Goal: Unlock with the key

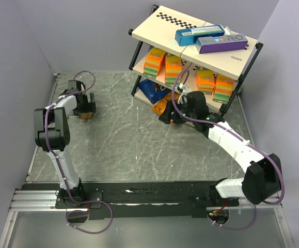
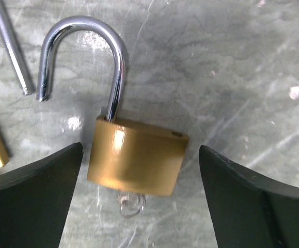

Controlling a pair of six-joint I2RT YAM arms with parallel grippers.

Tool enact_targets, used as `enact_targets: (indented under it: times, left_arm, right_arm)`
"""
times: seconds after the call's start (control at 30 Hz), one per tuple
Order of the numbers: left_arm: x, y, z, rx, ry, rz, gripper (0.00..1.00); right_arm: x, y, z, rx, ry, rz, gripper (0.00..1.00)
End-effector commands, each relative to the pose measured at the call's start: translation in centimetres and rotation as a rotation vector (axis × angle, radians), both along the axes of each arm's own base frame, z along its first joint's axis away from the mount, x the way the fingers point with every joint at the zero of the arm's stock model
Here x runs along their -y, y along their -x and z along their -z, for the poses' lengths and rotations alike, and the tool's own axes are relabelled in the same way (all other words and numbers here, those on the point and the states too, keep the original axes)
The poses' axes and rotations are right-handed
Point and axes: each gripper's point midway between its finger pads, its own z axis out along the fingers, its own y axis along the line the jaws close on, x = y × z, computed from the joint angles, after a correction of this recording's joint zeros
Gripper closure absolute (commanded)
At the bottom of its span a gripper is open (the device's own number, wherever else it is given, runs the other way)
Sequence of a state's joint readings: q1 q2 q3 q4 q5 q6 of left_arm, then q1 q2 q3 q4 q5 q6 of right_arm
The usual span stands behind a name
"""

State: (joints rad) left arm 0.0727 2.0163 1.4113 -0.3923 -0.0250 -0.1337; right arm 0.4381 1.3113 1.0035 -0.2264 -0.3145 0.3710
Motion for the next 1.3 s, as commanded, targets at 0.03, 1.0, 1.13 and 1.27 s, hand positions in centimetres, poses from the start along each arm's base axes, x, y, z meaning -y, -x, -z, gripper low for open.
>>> enact_targets:
  times: [0.03, 1.0, 1.13, 1.27]
  left_arm:
    - [1.0, -0.9, -8.8, 0.198, 0.034, 0.020, 0.04]
    - [4.2, 21.2, -33.0, 0.866, 0.205, -0.058, 0.04]
    - [4.2, 21.8, -32.9, 0.862, 0.199, -0.062, 0.04]
    - [4.4, 22.0, -32.7, 0.858, 0.222, -0.064, 0.04]
  right_arm:
    - [0.4, -0.9, -4.8, 0.128, -0.031, 0.013, 0.26]
    - [6.5, 7.0, -10.1, 0.334, -0.042, 0.115, 0.25]
    - [6.1, 7.3, -10.0, 0.310, -0.049, 0.088, 0.25]
    - [5.9, 7.4, -10.0, 0.305, -0.051, 0.075, 0.25]
